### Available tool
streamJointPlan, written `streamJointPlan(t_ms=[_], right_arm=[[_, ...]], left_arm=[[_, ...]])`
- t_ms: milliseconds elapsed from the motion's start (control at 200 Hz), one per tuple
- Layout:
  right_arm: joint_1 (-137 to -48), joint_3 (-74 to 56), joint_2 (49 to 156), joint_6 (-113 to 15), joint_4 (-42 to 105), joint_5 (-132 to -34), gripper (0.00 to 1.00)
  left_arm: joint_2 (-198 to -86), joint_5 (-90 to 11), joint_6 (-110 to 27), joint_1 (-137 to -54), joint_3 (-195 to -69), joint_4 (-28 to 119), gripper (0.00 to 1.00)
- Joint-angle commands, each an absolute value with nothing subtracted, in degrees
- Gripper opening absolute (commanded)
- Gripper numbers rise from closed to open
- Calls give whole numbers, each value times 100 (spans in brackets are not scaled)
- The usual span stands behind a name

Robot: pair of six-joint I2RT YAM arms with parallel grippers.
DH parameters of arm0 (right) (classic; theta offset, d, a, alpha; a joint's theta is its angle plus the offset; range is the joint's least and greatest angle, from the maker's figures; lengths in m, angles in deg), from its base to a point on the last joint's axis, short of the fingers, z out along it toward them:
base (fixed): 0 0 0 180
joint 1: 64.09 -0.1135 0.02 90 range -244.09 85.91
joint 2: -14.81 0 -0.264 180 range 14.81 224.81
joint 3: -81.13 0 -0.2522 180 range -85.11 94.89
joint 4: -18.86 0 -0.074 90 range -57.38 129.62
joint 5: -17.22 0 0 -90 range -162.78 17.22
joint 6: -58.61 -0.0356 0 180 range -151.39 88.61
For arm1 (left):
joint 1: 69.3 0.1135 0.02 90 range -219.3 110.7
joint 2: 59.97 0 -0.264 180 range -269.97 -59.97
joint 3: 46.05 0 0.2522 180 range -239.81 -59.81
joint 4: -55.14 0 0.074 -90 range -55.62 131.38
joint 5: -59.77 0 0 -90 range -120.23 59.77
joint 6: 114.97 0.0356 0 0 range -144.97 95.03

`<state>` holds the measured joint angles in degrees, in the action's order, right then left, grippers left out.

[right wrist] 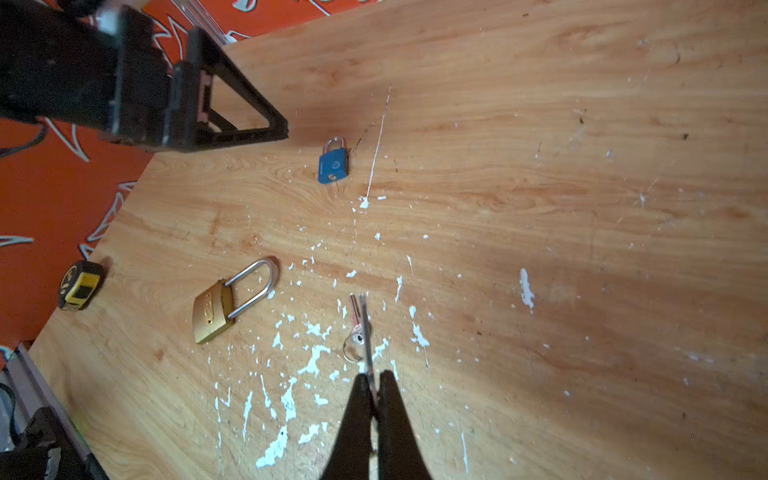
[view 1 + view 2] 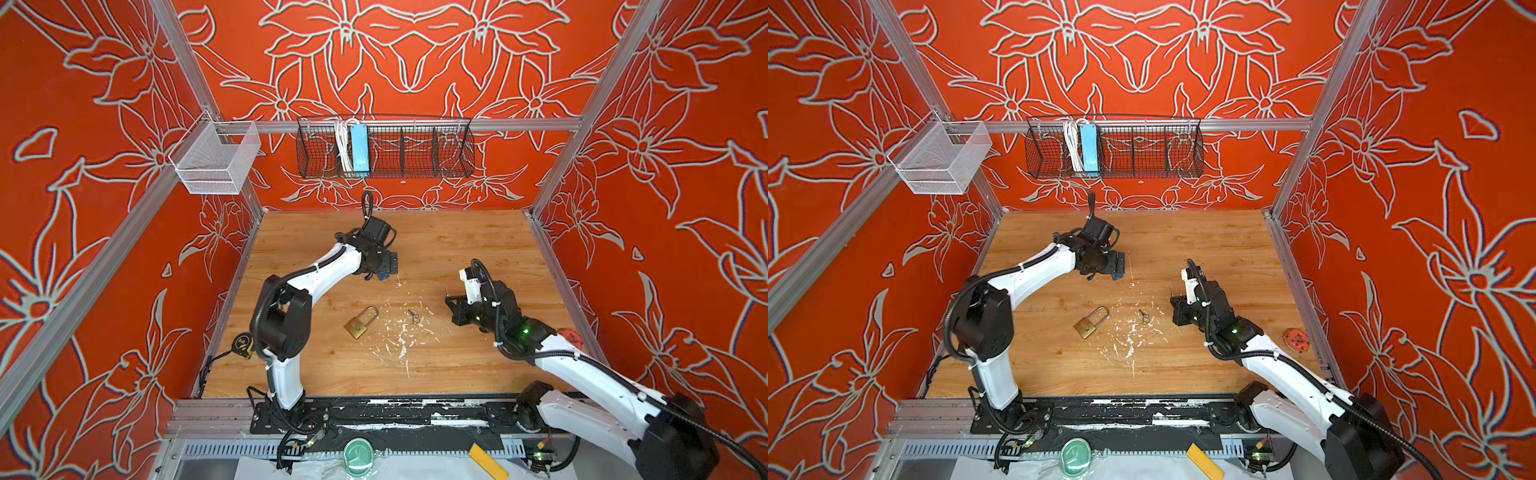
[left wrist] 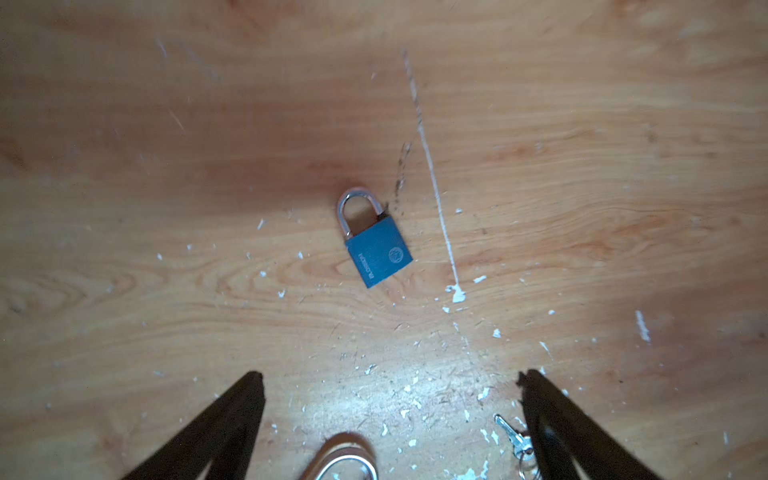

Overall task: Unlock with the key
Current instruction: 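Lower the left gripper onto the blue padlock and grasp its body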

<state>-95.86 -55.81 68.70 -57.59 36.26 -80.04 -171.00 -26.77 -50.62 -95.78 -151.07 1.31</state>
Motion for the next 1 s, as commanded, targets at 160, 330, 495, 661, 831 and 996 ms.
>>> streamJointPlan(t_ms=[160,330,495,661,831,996], right_arm=[[-9577,-6238,6274,-6155,3472,-8705,0],[-9575,-6617,5939,-6189,3357,-8682,0],[-9578,-6658,5780,-6057,3490,-8672,0],[-9566,-6682,5633,-6113,3497,-8770,0],[-9565,-6753,5576,-6174,3394,-8798,0],[-9564,-6762,5527,-6216,3377,-8841,0]], left_arm=[[-18624,-1837,-6421,-9708,-16922,-1478,84],[-19028,-1759,-6915,-9708,-17395,-1634,75],[-19340,-1935,-7186,-9708,-17729,-1618,68],[-19549,-1802,-7445,-9708,-17899,-1822,65],[-19694,-1837,-7472,-9699,-18024,-1819,61],[-19895,-1831,-7456,-9677,-18227,-1973,55]])
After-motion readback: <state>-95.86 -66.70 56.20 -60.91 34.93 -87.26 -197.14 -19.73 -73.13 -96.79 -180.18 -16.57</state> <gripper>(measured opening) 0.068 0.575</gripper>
